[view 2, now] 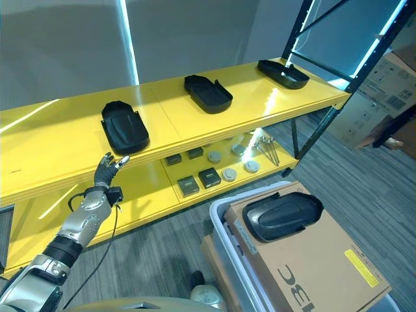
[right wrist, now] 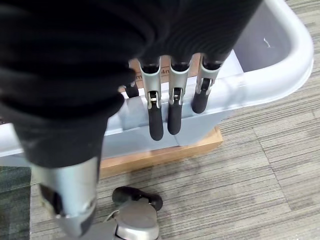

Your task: Move parts from the plastic box to the shelf.

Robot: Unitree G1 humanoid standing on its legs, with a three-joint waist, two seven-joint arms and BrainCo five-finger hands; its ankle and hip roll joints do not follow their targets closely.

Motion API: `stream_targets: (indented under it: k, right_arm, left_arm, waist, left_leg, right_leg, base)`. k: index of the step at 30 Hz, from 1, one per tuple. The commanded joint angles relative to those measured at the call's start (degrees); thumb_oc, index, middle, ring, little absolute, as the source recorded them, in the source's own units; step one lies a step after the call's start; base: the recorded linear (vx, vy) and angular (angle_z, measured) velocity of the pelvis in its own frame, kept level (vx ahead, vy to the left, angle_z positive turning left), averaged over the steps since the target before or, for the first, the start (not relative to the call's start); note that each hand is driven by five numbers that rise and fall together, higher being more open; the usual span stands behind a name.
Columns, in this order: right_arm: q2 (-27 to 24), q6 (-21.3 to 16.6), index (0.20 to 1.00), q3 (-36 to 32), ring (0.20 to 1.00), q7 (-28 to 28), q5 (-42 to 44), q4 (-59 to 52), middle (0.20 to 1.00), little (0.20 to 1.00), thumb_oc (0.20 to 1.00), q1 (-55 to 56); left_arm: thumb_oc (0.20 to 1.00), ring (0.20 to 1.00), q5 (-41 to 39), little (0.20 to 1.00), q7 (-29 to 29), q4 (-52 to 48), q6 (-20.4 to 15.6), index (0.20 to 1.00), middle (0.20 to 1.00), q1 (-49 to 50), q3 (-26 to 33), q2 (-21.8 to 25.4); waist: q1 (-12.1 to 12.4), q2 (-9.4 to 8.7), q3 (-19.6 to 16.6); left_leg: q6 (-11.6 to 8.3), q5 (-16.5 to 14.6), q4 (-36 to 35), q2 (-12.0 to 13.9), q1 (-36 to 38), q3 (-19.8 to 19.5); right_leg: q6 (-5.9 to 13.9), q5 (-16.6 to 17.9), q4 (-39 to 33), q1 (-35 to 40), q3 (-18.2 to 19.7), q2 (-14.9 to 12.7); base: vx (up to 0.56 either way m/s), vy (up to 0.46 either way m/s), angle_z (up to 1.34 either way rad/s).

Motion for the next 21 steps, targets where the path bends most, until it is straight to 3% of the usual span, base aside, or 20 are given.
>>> stream_targets:
  k: [1, 10, 11, 14, 15, 16, 18, 19, 20, 21]
  right_arm:
    - [1.5, -2.4, 1.000, 0.8, 1.000, -0.6, -1.0, 0.9, 1.000, 1.000, 1.000, -2.7]
    - [1.8, -2.4, 1.000, -0.7, 1.000, -1.0, -1.1, 0.5, 1.000, 1.000, 1.000, -2.3]
    - [1.8, -2.1, 1.000, -0.7, 1.000, -1.1, -0.9, 0.3, 1.000, 1.000, 1.000, -2.4]
    - [1.8, -1.7, 1.000, -0.9, 1.000, -1.2, -1.1, 0.1, 1.000, 1.000, 1.000, -2.6]
    - [1.7, -2.1, 1.000, -1.0, 1.000, -1.2, -1.0, 0.4, 1.000, 1.000, 1.000, -2.7]
    - [1.7, -2.1, 1.000, -1.1, 1.000, -1.2, -1.0, 0.5, 1.000, 1.000, 1.000, -2.8]
    - [1.5, -2.8, 1.000, -1.5, 1.000, -1.1, -1.2, 1.2, 1.000, 1.000, 1.000, -3.4]
    - [1.5, -2.8, 1.000, -1.4, 1.000, -1.1, -1.3, 1.3, 1.000, 1.000, 1.000, -3.5]
    - [1.4, -2.9, 1.000, -1.3, 1.000, -1.1, -1.4, 1.3, 1.000, 1.000, 1.000, -3.8]
    - [1.4, -2.9, 1.000, -1.3, 1.000, -1.1, -1.5, 1.2, 1.000, 1.000, 1.000, -3.8]
  left_arm:
    - [1.000, 1.000, 0.9, 1.000, 2.9, -3.8, -3.9, 1.000, 1.000, -1.5, 4.1, 2.7]
    - [1.000, 1.000, 6.6, 1.000, 10.5, -10.2, -7.6, 1.000, 1.000, 6.2, 12.7, 5.9]
    - [1.000, 1.000, 7.8, 1.000, 8.2, -10.6, -10.8, 1.000, 1.000, 7.1, 13.6, 6.7]
    - [1.000, 1.000, 9.2, 1.000, 1.0, -13.8, -15.0, 1.000, 1.000, 8.2, 13.9, 8.3]
    - [1.000, 1.000, 9.2, 1.000, -6.9, -18.2, -17.2, 1.000, 1.000, 8.7, 12.7, 9.2]
    - [1.000, 1.000, 9.0, 1.000, -7.4, -18.8, -17.2, 1.000, 1.000, 8.7, 12.5, 9.3]
    - [1.000, 1.000, 4.9, 1.000, -18.4, -26.5, -16.0, 1.000, 1.000, 9.6, 9.2, 9.4]
    - [1.000, 1.000, 4.3, 1.000, -19.2, -27.6, -15.7, 1.000, 1.000, 9.8, 8.4, 9.5]
    - [0.824, 0.824, 3.5, 0.824, -22.2, -29.4, -15.6, 0.824, 0.824, 10.1, 6.6, 9.7]
    - [0.752, 0.752, 3.4, 0.752, -23.4, -29.8, -15.7, 0.752, 0.752, 10.2, 6.2, 9.8]
  waist:
    - [0.8, 0.70, 2.6]
    - [3.8, 0.55, 2.7]
    - [4.2, 0.51, 2.7]
    - [4.7, 0.51, 2.9]
    - [5.1, 0.58, 3.2]
    - [5.2, 0.56, 3.1]
    - [5.7, 0.79, 3.6]
    - [5.7, 0.79, 3.5]
    - [5.8, 0.85, 3.5]
    - [5.8, 0.86, 3.5]
  left_leg:
    - [2.20, -4.3, 6.8, 2.0, -3.6, -4.3]
    - [1.87, -3.8, 6.2, 1.3, -4.1, -6.7]
    - [1.86, -3.8, 6.2, 1.3, -4.1, -7.0]
    - [1.89, -3.9, 6.3, 1.2, -4.1, -7.2]
    - [1.91, -4.1, 6.4, 1.3, -4.1, -7.3]
    - [1.91, -4.0, 6.3, 1.2, -4.2, -7.3]
    - [1.82, -4.2, 6.4, 1.1, -4.2, -7.4]
    - [1.83, -4.1, 6.3, 1.0, -4.3, -7.3]
    - [1.88, -4.1, 6.2, 1.0, -4.3, -7.3]
    - [1.89, -4.1, 6.1, 0.9, -4.3, -7.3]
  right_leg:
    - [5.35, -7.6, 4.1, 3.4, -0.4, -4.3]
    - [5.23, -7.5, 3.4, 4.3, -2.4, -4.7]
    - [5.23, -7.5, 3.5, 4.4, -2.7, -4.9]
    - [5.22, -7.5, 3.4, 4.7, -3.0, -5.0]
    - [5.21, -7.5, 3.4, 4.9, -3.1, -5.1]
    - [5.18, -7.3, 3.4, 4.7, -3.1, -5.1]
    - [5.36, -7.1, 3.1, 4.9, -3.4, -5.1]
    - [5.37, -6.9, 3.0, 4.8, -3.4, -5.2]
    - [5.47, -6.9, 3.0, 4.8, -3.4, -5.2]
    - [5.50, -6.8, 3.0, 4.7, -3.4, -5.3]
  base:
    - [-0.04, 0.042, 0.16]
    - [-0.02, 0.025, 0.15]
    - [-0.01, 0.020, 0.07]
    - [-0.01, 0.020, 0.12]
    - [-0.03, 0.016, 0.17]
    - [-0.04, 0.016, 0.14]
    - [-0.04, 0.021, 0.05]
    - [-0.03, 0.023, 0.04]
    - [0.00, 0.000, 0.00]
    - [0.00, 0.000, 0.00]
